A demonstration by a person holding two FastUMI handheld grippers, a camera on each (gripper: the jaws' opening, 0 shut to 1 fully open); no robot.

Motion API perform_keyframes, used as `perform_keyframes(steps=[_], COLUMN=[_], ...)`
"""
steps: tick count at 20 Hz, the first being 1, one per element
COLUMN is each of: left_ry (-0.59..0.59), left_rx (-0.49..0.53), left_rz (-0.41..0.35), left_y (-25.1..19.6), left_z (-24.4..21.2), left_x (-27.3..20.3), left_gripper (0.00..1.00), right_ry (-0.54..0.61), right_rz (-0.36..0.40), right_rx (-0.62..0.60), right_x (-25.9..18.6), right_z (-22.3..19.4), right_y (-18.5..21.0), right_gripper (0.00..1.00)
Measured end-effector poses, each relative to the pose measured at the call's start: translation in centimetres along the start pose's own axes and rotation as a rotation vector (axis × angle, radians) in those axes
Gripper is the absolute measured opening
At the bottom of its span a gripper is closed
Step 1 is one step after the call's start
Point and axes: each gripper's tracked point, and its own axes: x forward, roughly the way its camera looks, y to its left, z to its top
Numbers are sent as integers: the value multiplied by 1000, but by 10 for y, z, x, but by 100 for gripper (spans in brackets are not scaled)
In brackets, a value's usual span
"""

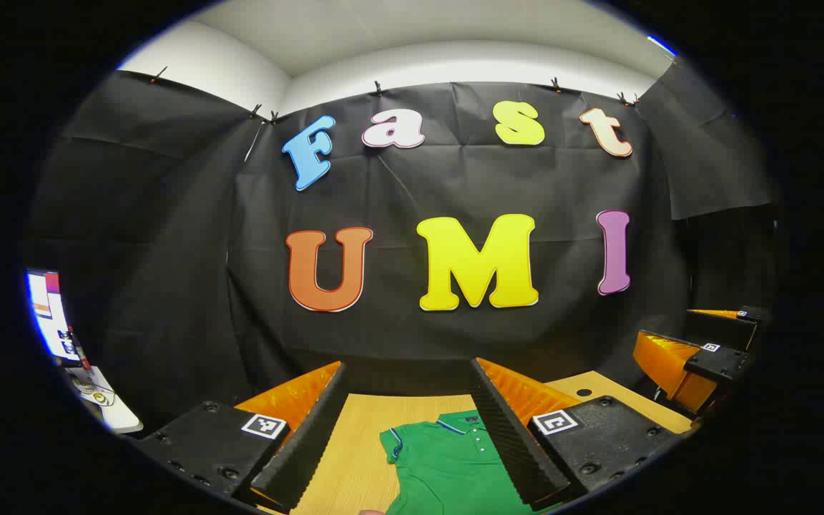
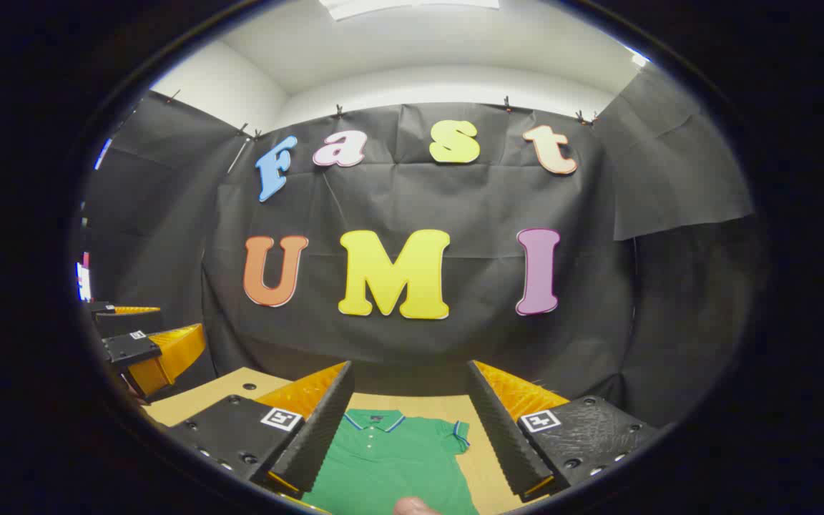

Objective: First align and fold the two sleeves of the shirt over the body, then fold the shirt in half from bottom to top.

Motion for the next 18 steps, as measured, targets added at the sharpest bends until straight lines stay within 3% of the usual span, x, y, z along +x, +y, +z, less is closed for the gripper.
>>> perform_keyframes(steps=[18], left_ry=[5], left_rx=[-10], left_rz=[8], left_y=[5], left_z=[-3], left_x=[-2], left_gripper=[100], right_ry=[22], right_rz=[-5], right_rx=[-15], right_x=[2], right_z=[-6], right_y=[-9], right_gripper=[96])
